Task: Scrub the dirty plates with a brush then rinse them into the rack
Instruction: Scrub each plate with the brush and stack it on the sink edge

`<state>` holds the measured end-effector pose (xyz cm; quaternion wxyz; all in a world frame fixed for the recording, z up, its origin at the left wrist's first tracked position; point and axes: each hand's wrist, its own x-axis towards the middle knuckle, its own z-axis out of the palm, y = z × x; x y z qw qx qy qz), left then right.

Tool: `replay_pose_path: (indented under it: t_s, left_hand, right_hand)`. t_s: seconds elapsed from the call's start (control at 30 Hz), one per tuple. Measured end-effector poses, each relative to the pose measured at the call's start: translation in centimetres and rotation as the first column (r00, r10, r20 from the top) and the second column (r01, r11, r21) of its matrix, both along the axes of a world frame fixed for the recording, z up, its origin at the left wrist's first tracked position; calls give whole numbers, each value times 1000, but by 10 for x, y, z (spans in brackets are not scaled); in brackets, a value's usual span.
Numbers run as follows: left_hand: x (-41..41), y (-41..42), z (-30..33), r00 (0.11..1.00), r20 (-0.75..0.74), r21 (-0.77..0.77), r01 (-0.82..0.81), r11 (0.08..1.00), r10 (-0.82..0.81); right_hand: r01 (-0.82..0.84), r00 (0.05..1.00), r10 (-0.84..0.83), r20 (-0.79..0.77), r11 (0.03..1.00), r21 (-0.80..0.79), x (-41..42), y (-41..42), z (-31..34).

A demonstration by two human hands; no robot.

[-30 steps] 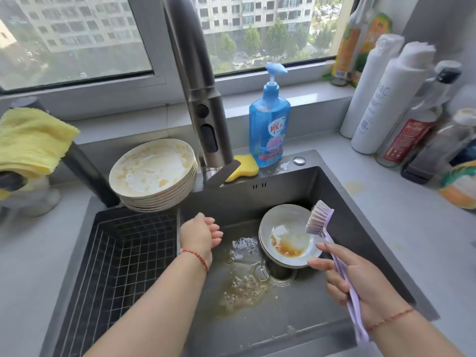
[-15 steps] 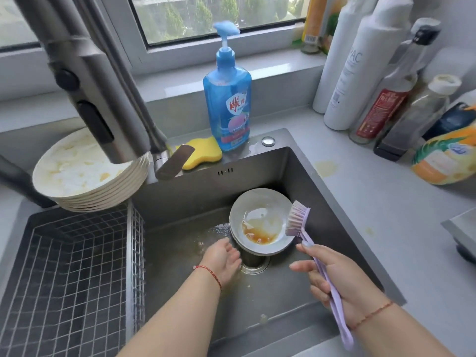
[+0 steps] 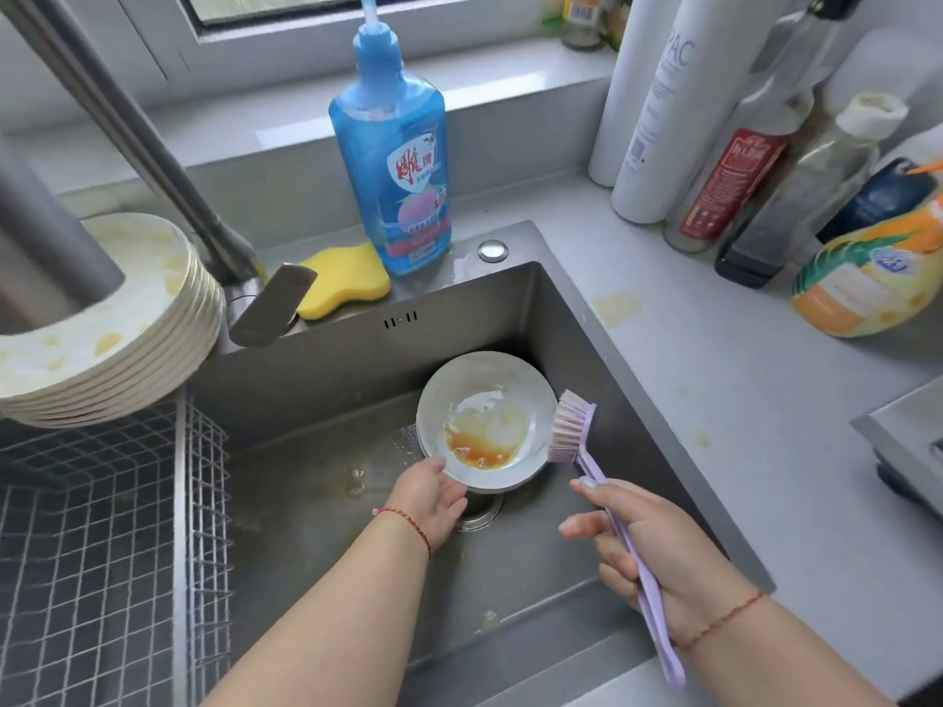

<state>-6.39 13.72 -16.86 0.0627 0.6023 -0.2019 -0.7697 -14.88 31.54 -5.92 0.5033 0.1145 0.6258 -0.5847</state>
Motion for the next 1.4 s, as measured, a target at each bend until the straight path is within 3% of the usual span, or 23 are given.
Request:
replay_pose_path:
  t_s: [0.23, 0.4, 0.9, 1.07, 1.13, 1.23, 1.3, 1.4]
  left_hand:
    - [1, -4, -8, 998, -16, 36, -57, 998, 58]
    - [-1, -1, -3, 960, -169, 116, -206, 972, 224]
    - [-20, 3, 14, 985, -136, -7, -109, 994, 107]
    - [8, 5, 20, 988, -141, -150, -86, 985, 65]
    - [24, 6, 28, 995, -99, -253, -21, 967, -4]
    - [49, 10, 45, 995, -61, -339, 53, 939, -78]
    - [65, 13, 57, 991, -71, -366, 78, 927, -112]
    - [88, 16, 68, 988, -103, -380, 71, 922, -119]
  right_hand:
    - [-13, 1000, 13, 8, 1000, -15, -6, 0, -5]
    - [-26, 1000, 26, 15, 999, -24, -7, 1, -8]
    - [-37, 999, 38, 7, 994, -105, -5, 4, 2]
    - [-179, 978, 175, -115, 984, -23, -3, -4, 8]
    - [-322, 919, 331, -213, 944, 76, 0, -14, 14]
    - [-519, 735, 591, -332, 806, 284, 4, -30, 20]
    - [-601, 566, 735, -374, 678, 424, 9, -34, 22]
    - [-655, 234, 890, -391, 442, 613, 19, -29, 27]
